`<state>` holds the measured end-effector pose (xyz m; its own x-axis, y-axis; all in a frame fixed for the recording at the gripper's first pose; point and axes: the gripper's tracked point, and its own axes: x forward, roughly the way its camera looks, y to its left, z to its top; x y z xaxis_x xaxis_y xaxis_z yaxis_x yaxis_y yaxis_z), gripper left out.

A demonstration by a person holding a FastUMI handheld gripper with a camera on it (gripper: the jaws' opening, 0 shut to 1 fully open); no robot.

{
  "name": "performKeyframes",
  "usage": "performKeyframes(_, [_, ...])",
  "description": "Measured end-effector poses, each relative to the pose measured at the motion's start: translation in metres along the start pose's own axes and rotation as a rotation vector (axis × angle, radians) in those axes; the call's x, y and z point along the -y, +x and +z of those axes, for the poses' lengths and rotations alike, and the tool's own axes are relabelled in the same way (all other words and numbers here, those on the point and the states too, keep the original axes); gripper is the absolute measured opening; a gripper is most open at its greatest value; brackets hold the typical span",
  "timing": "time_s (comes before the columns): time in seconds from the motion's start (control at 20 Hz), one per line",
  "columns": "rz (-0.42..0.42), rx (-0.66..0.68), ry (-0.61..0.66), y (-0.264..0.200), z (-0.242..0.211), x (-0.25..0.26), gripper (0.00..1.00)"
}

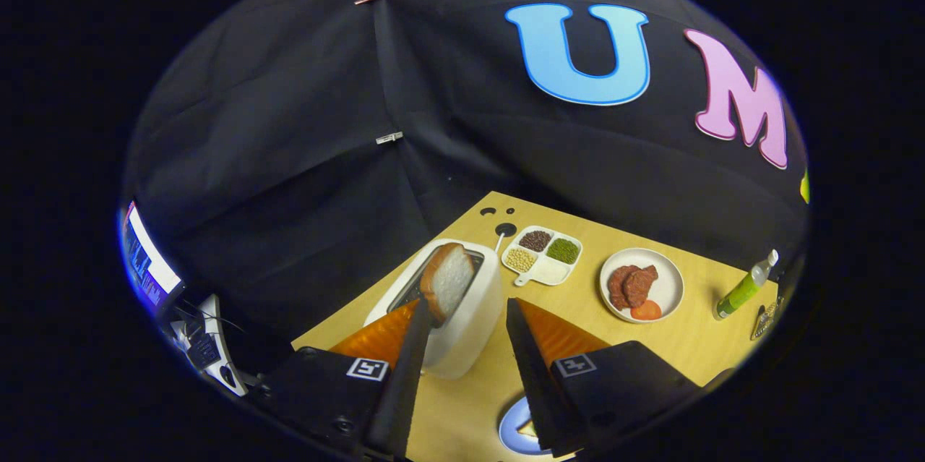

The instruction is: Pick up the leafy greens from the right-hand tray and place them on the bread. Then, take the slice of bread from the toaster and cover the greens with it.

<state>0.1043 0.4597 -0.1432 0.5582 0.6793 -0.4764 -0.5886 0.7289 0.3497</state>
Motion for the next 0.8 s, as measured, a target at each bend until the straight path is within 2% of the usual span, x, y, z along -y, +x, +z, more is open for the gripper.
performKeyframes(0.2, [-0.034,-0.028,-0.015,0.048,0.007,-0.019,0.72])
performKeyframes(0.4, [-0.106,-0.078,-0.023,0.083,-0.001,-0.015,0.73])
performKeyframes(0.8, [-0.193,-0.177,-0.033,0.123,-0.026,-0.008,0.73])
